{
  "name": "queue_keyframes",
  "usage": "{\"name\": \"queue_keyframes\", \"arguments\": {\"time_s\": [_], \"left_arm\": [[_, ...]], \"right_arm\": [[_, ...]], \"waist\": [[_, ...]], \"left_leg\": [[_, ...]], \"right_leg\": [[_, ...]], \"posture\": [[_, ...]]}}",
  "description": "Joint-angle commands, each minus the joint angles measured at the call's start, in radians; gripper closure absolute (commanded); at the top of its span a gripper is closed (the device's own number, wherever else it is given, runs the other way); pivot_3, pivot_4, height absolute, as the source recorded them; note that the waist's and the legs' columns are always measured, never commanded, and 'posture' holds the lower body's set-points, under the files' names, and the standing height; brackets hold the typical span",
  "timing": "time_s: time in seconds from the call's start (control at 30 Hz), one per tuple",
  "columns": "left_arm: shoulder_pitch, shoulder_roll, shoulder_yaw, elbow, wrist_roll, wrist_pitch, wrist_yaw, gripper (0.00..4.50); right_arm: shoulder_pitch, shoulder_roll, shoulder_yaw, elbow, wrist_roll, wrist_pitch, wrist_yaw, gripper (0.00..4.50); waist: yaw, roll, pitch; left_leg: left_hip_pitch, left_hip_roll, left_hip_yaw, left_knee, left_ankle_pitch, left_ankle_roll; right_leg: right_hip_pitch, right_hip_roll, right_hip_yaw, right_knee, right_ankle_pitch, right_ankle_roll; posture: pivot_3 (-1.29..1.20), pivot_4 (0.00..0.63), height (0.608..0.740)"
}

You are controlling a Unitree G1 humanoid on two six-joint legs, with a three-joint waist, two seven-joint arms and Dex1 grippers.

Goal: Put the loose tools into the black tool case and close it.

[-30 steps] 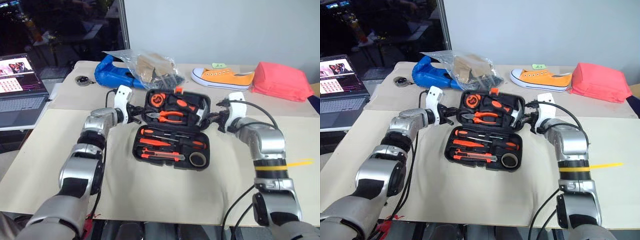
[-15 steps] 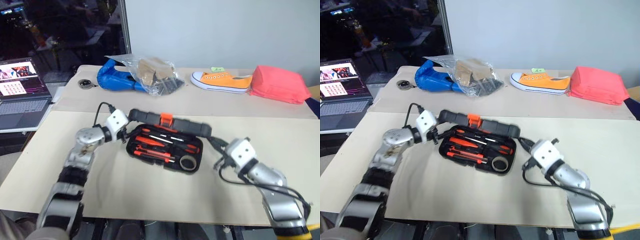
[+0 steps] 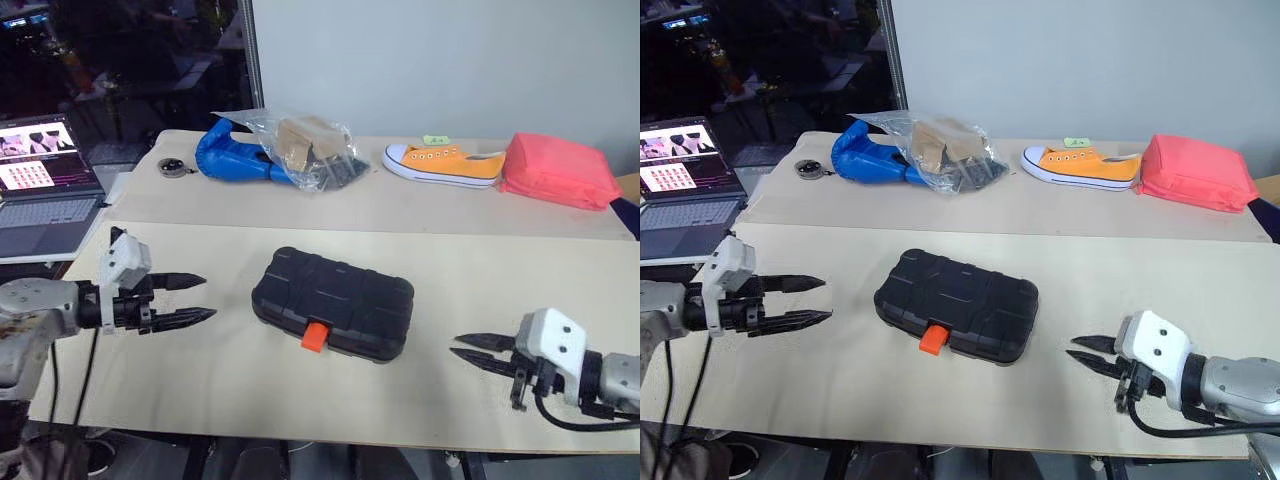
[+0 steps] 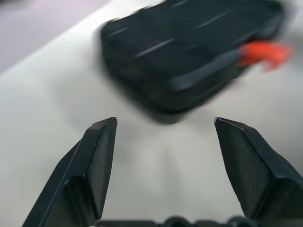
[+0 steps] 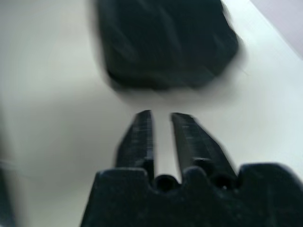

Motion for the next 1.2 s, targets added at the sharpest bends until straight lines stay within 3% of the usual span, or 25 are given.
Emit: {"name": "queue_keyframes", "arguments": {"time_s": [0.03,0.17,0.3,0.53,0.7,0.8,0.9,1.03,1.2], "left_arm": [[0.010,-0.012,0.027,-0.073,-0.030,0.013,0.039,0.98],[0.027,-0.048,0.020,-0.139,-0.059,0.047,0.094,0.98],[0.035,-0.058,0.000,-0.175,-0.061,0.055,0.119,0.98],[-0.028,-0.079,-0.090,-0.189,-0.004,0.030,0.177,0.98],[-0.267,-0.209,-0.291,-0.081,0.113,0.022,0.272,0.98],[-0.388,-0.293,-0.440,0.050,0.214,0.013,0.283,0.98],[-0.441,-0.334,-0.545,0.158,0.248,0.077,0.243,0.98],[-0.440,-0.316,-0.644,0.238,0.308,0.079,0.170,0.98],[-0.454,-0.326,-0.686,0.306,0.369,0.056,0.155,0.98]], "right_arm": [[-0.102,0.019,0.158,-0.038,-0.005,0.040,-0.035,4.47],[-0.182,0.038,0.309,-0.034,-0.047,0.060,-0.049,4.47],[-0.277,0.084,0.505,0.052,-0.221,0.083,-0.136,4.47],[-0.486,0.216,0.489,0.293,-0.416,0.172,-0.413,4.47],[-0.609,0.218,0.501,0.396,-0.470,0.171,-0.425,4.47],[-0.561,0.170,0.475,0.296,-0.362,0.253,-0.300,4.47],[-0.495,0.168,0.380,0.167,-0.244,0.367,-0.269,4.47],[-0.456,0.229,0.299,0.034,-0.149,0.478,-0.327,4.47],[-0.479,0.332,0.314,-0.067,-0.110,0.585,-0.445,4.47]], "waist": [[-0.002,0.000,0.000],[0.000,0.000,0.000],[0.001,-0.001,0.000],[-0.001,-0.002,0.000],[0.015,-0.001,0.000],[0.023,0.000,0.000],[0.027,0.000,-0.001],[0.024,0.003,-0.004],[0.022,0.004,-0.011]], "left_leg": [[0.000,0.000,0.000,0.000,0.000,0.000],[-0.001,0.001,0.002,0.000,0.000,0.000],[-0.002,0.001,0.002,0.000,0.000,0.000],[-0.003,0.000,0.004,0.001,0.000,0.000],[-0.003,0.000,0.008,0.001,0.001,0.001],[-0.002,0.000,0.008,0.001,0.001,0.002],[-0.007,0.000,0.006,0.001,-0.002,0.004],[-0.010,0.002,0.004,0.003,-0.005,0.005],[-0.002,0.002,0.004,0.003,-0.005,0.003]], "right_leg": [[0.000,0.000,0.000,0.000,0.000,0.000],[-0.002,0.001,0.000,-0.001,0.000,-0.001],[-0.002,0.001,0.000,-0.003,0.000,-0.001],[-0.004,0.001,0.001,-0.003,0.004,-0.007],[-0.004,0.001,0.000,-0.003,0.007,-0.003],[-0.003,0.005,0.000,-0.003,0.007,-0.007],[-0.005,0.007,0.000,-0.003,0.004,-0.007],[-0.006,0.010,0.002,-0.004,0.003,-0.007],[0.000,0.009,0.002,-0.002,0.002,-0.005]], "posture": [[0.00,0.150,0.740],[0.00,0.150,0.740],[0.00,0.150,0.740],[0.00,0.150,0.740],[0.00,0.150,0.740],[0.00,0.150,0.740],[0.00,0.150,0.740],[0.00,0.150,0.740],[0.00,0.150,0.740]]}}
